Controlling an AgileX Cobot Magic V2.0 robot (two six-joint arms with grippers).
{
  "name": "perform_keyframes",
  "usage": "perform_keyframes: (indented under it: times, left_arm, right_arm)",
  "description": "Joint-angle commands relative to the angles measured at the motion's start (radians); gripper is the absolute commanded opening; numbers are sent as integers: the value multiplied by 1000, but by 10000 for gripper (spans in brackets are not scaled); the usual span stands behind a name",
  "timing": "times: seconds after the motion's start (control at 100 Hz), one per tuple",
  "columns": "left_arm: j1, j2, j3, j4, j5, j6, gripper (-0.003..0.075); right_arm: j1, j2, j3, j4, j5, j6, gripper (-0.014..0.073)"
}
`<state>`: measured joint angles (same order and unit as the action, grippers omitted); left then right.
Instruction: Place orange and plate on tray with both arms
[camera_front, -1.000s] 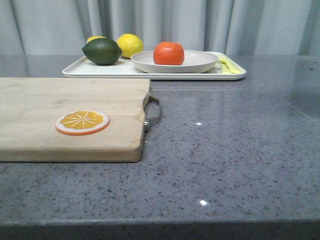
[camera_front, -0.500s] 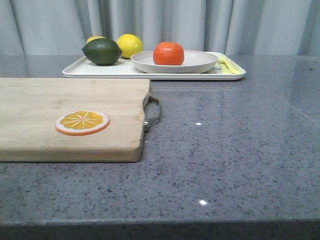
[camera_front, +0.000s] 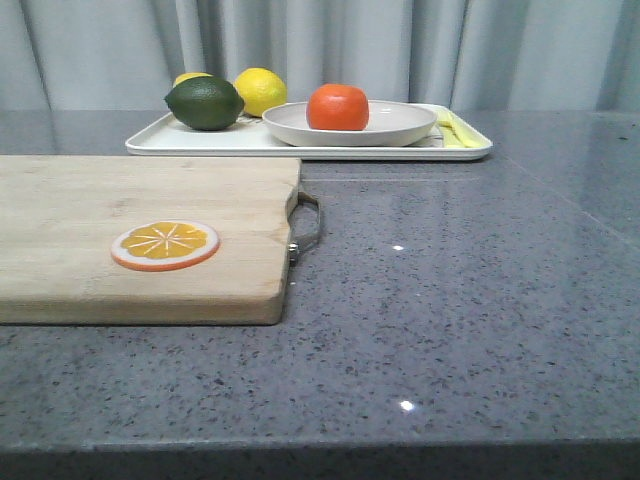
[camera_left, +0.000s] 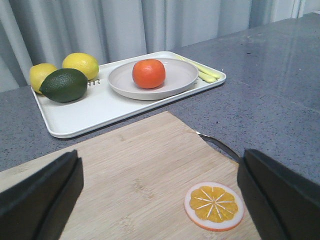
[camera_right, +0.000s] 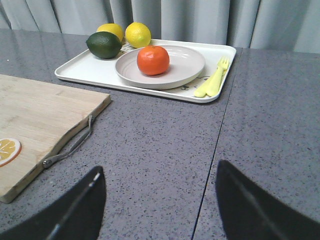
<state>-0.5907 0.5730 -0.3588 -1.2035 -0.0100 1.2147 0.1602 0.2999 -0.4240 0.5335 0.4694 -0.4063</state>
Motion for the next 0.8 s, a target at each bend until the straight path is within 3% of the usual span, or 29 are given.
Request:
perform_keyframes:
  times: [0.0, 0.12, 0.4, 0.79]
  left_arm:
    - [0, 0, -29, -3, -20, 0, 532]
    - [0, 0, -29, -3, -20, 0, 365]
    - [0, 0, -29, -3, -20, 0, -19]
    - [0, 0, -29, -3, -20, 0, -19]
  right_arm:
    - [-7, 6, -24, 12, -71, -15, 472]
    - [-7, 6, -24, 12, -73, -15, 383]
    - [-7, 6, -24, 12, -73, -15, -54]
    - [-7, 6, -23, 12, -64, -15, -67]
